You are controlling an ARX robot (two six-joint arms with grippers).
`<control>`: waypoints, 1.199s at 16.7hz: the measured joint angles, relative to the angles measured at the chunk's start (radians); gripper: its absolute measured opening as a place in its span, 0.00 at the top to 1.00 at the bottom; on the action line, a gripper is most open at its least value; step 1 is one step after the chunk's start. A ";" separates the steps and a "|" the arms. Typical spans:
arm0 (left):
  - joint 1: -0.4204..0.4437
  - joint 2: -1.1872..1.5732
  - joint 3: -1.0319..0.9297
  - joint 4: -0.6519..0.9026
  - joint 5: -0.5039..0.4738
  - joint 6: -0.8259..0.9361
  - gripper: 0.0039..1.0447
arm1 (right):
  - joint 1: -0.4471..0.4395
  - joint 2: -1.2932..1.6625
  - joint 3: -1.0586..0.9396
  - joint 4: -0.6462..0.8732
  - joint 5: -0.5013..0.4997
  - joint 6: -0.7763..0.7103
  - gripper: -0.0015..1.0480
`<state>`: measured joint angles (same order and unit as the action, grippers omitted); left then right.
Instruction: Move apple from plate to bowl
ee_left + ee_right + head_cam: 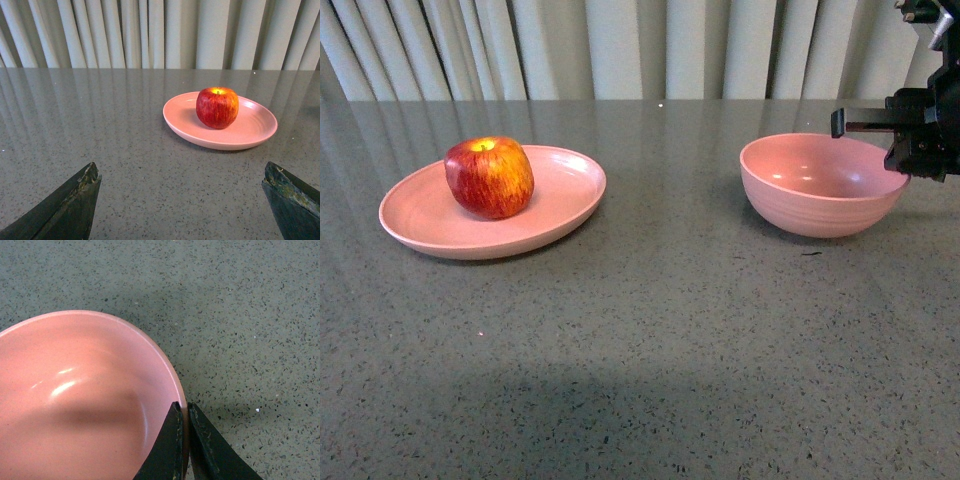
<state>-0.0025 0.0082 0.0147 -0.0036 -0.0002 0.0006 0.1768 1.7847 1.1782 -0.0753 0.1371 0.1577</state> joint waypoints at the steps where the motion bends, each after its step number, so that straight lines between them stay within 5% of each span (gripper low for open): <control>1: 0.000 0.000 0.000 0.000 0.000 0.000 0.06 | 0.000 -0.002 0.001 -0.002 -0.003 0.003 0.98; 8: 0.000 0.000 0.000 0.000 0.000 0.000 0.06 | -0.001 -0.049 0.034 -0.033 -0.037 0.007 0.98; 9: 0.000 0.000 0.000 0.000 0.000 0.000 0.06 | 0.014 -0.073 0.050 -0.046 -0.045 0.008 0.98; 10: 0.000 0.000 0.000 0.000 0.000 0.000 0.06 | 0.141 -0.068 0.061 -0.040 -0.032 0.008 0.98; 20: 0.000 0.000 0.000 0.000 0.000 0.000 0.06 | 0.243 0.056 0.146 -0.062 -0.003 0.071 0.98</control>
<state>-0.0025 0.0082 0.0147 -0.0036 -0.0002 0.0006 0.4202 1.8404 1.3243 -0.1375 0.1345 0.2291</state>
